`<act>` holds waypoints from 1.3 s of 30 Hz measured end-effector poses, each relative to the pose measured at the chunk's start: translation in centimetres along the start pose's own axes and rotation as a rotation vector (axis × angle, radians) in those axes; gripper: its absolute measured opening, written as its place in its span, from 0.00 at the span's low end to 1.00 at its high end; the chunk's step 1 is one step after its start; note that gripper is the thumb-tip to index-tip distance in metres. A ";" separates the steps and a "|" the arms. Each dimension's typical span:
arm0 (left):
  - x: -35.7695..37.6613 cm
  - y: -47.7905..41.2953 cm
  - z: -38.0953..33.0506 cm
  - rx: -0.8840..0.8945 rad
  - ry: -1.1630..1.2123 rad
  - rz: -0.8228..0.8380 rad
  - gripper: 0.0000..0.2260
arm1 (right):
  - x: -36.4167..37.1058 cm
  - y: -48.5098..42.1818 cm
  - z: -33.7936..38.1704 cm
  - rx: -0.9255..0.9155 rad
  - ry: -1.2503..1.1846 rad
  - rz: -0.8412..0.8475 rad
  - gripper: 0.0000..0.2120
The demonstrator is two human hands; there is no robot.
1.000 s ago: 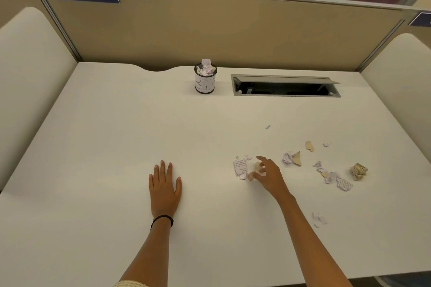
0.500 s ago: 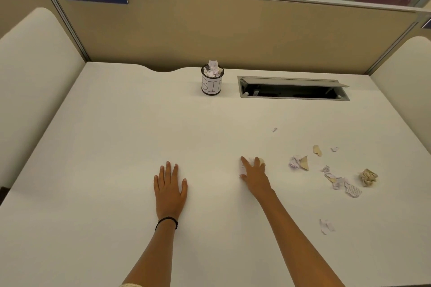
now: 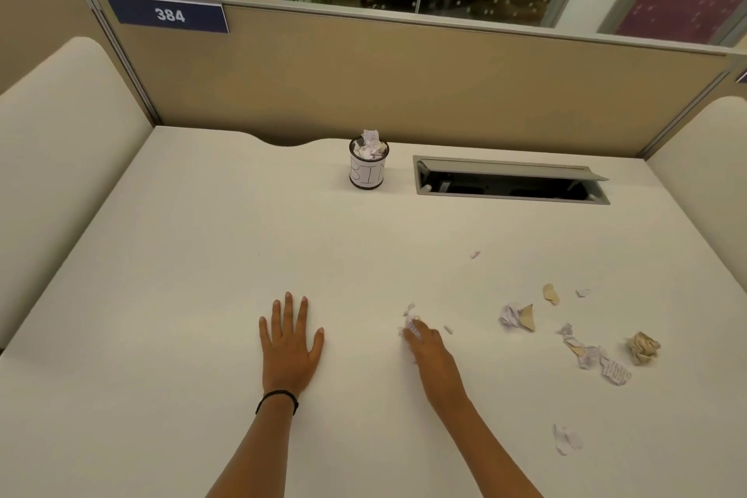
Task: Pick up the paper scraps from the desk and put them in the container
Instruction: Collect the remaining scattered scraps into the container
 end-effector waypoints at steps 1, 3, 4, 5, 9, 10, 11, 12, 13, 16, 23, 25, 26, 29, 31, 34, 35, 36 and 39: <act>0.0 -0.2 0.0 -0.002 0.004 0.003 0.37 | 0.2 -0.1 -0.1 0.002 -0.038 0.035 0.16; 0.1 -0.4 -0.1 -0.007 0.006 0.010 0.37 | 1.0 -0.4 -0.3 -0.013 -0.114 0.117 0.19; 0.1 -0.6 -0.1 -0.010 0.010 0.010 0.37 | 1.1 -0.5 -0.4 -0.016 -0.136 0.134 0.19; 0.1 -0.7 -0.1 -0.012 0.014 0.010 0.36 | 1.1 -0.7 -0.6 -0.012 -0.150 0.121 0.18; 0.4 -1.1 0.1 -0.022 0.009 0.020 0.36 | 0.5 -1.7 -1.0 0.028 -0.140 0.032 0.09; 0.5 -1.1 0.2 -0.023 0.010 0.022 0.36 | 0.7 -2.0 -1.4 0.056 -0.152 0.036 0.09; 0.6 -1.1 0.3 -0.026 0.011 0.025 0.36 | 0.9 -2.2 -1.6 0.066 -0.165 0.045 0.09; 0.6 -1.1 0.4 -0.028 0.011 0.027 0.35 | 0.9 -2.4 -1.8 0.087 -0.198 0.051 0.08; 0.7 -1.1 0.4 -0.028 0.010 0.028 0.35 | 1.1 -2.6 -2.0 0.106 -0.217 0.067 0.08; 0.7 -1.4 0.2 -0.018 -0.006 0.041 0.34 | 2.3 -3.3 -2.4 0.095 -0.245 0.183 0.13; 0.5 -4.1 -0.6 0.089 -0.045 0.045 0.32 | -1.9 -8.1 -3.4 0.214 -0.436 -0.027 0.09; 0.7 -4.9 -0.4 0.099 -0.048 0.044 0.31 | -3.6 -10.1 -3.8 0.227 -0.469 -0.093 0.09; 0.9 -5.2 -0.3 0.099 -0.051 0.050 0.30 | -4.6 -11.1 -3.9 0.229 -0.495 -0.151 0.10; 1.2 -6.2 0.0 0.096 -0.051 0.068 0.29 | -7.1 -14.9 -3.8 0.264 -0.484 -0.280 0.03; 1.4 -6.6 0.0 0.103 -0.043 0.075 0.29 | -8.5 -18.0 -2.9 0.247 -0.509 -0.326 0.05; 1.4 -7.0 0.0 0.113 -0.029 0.070 0.29 | -10.8 -23.0 -0.5 0.205 -0.593 -0.400 0.08; 1.4 -7.1 0.0 0.116 -0.018 0.064 0.29 | -11.6 -24.7 0.3 0.196 -0.610 -0.419 0.09; 1.4 -7.1 -0.1 0.119 -0.010 0.063 0.29 | -12.2 -26.4 1.1 0.190 -0.631 -0.429 0.10; 1.5 -7.1 0.1 0.113 -0.019 0.058 0.29 | -13.9 -31.3 3.5 0.146 -0.641 -0.443 0.09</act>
Point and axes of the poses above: each hand's wrist, its own y-axis away from the middle knuckle, its own x-axis out of the palm, z = x × y, the point moved 9 cm from there along -y, towards the middle knuckle, and after that the axes turned 1 degree about -x, right-handed, at the moved point
